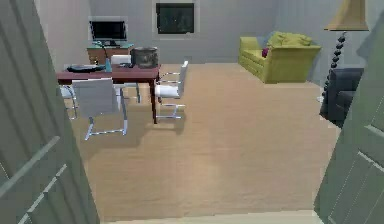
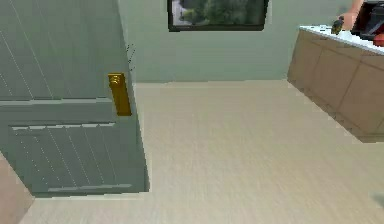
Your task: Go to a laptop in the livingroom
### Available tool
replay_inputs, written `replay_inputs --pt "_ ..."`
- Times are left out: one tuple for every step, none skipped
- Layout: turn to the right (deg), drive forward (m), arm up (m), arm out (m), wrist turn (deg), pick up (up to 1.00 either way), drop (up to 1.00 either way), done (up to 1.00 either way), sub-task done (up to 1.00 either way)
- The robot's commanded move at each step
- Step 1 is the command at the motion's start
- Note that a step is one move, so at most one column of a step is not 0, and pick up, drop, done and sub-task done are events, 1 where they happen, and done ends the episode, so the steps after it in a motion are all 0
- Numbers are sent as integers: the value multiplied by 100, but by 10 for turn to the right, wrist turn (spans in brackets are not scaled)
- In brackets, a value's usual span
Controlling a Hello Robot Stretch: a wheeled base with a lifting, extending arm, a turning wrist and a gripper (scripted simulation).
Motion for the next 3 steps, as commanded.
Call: replay_inputs --pt "0 100 0 0 0 0 0 0 0" --pt "-30 0 0 0 0 0 0 0 0" --pt "0 50 0 0 0 0 0 0 0"
